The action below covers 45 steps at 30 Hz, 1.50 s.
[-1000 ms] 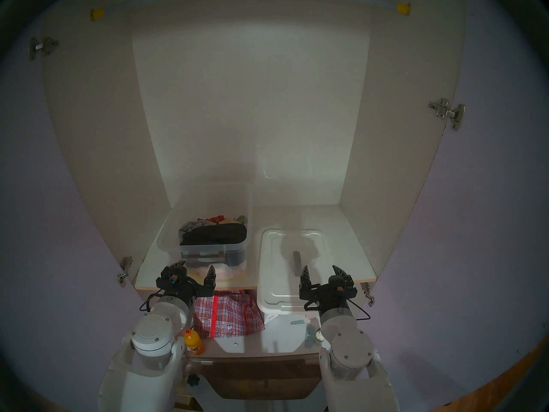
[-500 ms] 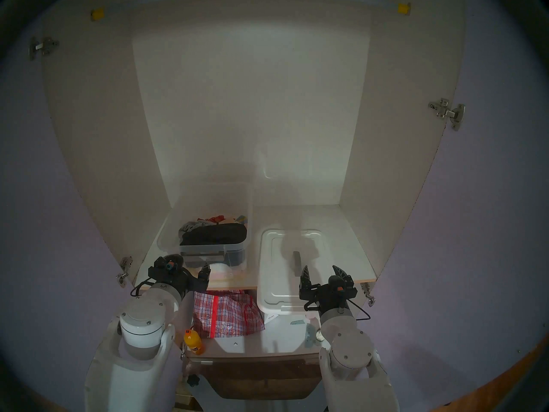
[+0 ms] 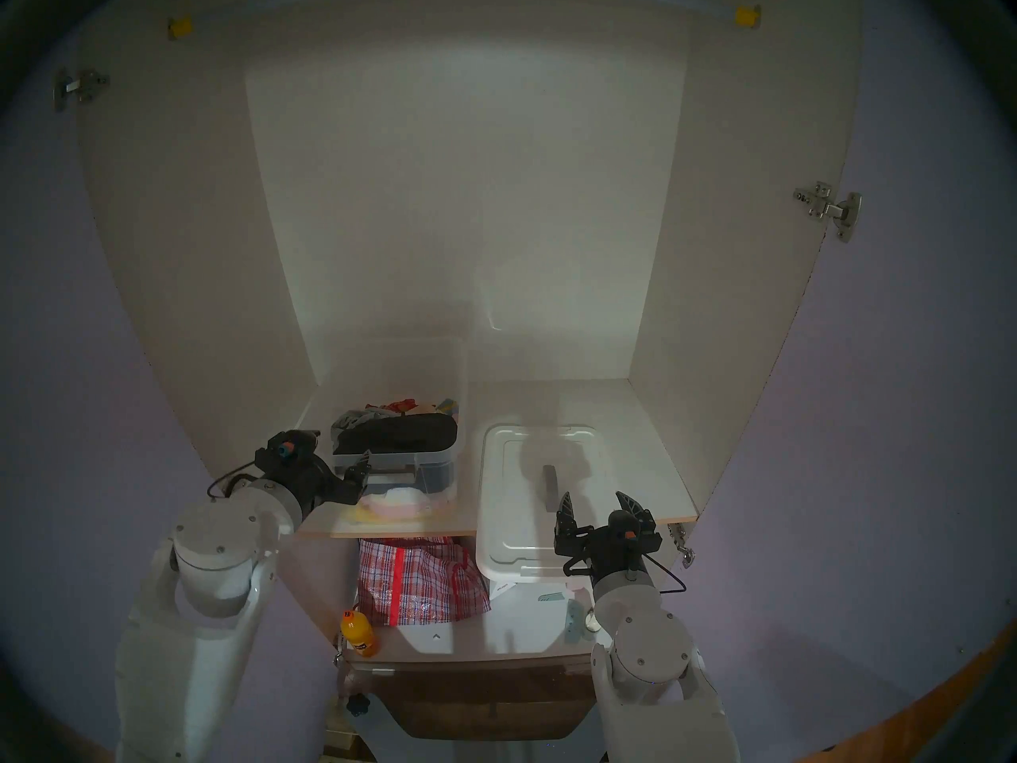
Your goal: Take clothing out of the storage bin and put the lid back on the bin
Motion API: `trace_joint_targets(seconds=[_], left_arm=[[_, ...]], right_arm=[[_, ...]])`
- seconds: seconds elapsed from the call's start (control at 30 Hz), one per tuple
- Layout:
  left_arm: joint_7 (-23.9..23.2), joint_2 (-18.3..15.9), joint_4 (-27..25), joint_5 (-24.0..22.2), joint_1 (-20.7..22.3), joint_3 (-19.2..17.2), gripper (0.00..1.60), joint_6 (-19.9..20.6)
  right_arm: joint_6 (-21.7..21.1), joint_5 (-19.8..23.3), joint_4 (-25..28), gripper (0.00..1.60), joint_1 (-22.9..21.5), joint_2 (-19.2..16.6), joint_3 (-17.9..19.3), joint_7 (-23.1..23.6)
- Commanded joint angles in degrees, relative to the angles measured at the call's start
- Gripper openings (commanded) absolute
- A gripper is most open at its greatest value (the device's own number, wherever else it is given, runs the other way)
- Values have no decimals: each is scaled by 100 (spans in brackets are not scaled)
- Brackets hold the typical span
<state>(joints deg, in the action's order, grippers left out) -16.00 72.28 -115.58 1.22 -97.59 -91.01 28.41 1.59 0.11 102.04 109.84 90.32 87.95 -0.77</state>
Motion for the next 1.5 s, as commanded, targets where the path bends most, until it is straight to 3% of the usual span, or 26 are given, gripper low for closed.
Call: trace_joint_targets(seconds=[0.0, 0.3, 0.37, 0.57, 0.6, 0.63, 0.67, 0.7, 0.77, 0.8, 0.97, 1.07, 1.1, 1.3, 1.47], left_arm=[[-641, -237, 350, -405, 537, -222, 160, -163], [-1784, -432, 1363, -543, 1627, -347, 160, 102], [-1915, -569, 1692, -499, 2071, -243, 160, 509], [-1813, -585, 2006, -504, 2482, -119, 160, 900], [-1871, -576, 2399, -406, 2969, 80, 160, 1188], [-1767, -503, 2265, -480, 2766, -2, 160, 1042], [-1691, -439, 2368, -446, 2881, 49, 160, 1121], [-1708, -444, 2813, -331, 3372, 297, 160, 1293], [-1657, -349, 2944, -350, 3459, 322, 160, 1225], [-1520, -270, 2821, -318, 3274, 286, 160, 1189], [-1506, -188, 3662, -158, 3886, 685, 160, 1279], [-1520, -191, 3811, -156, 3987, 747, 160, 1266], [-1570, -205, 4099, -150, 4230, 870, 160, 1275], [-1660, -232, 4341, -141, 4421, 986, 160, 1251], [-2502, -531, 4395, -359, 4656, 1272, 160, 1833]], right_arm=[[16, 9, 139, 160, -44, 7, 1, 1], [22, 7, 131, 160, -48, 7, 1, 1], [23, 7, 129, 160, -49, 7, 1, 1], [23, 6, 129, 160, -49, 7, 1, 1], [24, 6, 127, 160, -49, 7, 1, 1], [24, 6, 127, 160, -50, 7, 1, 1], [25, 6, 125, 160, -50, 7, 1, 1], [25, 5, 125, 160, -50, 7, 1, 1], [25, 5, 125, 160, -51, 8, 1, 1], [26, 5, 123, 160, -52, 8, 1, 1], [26, 4, 123, 160, -52, 8, 1, 1], [27, 4, 120, 160, -53, 8, 1, 1], [28, 3, 118, 160, -54, 8, 1, 1], [25, 5, 127, 160, -50, 9, 1, 2], [17, 7, 139, 160, -44, 9, 2, 3]])
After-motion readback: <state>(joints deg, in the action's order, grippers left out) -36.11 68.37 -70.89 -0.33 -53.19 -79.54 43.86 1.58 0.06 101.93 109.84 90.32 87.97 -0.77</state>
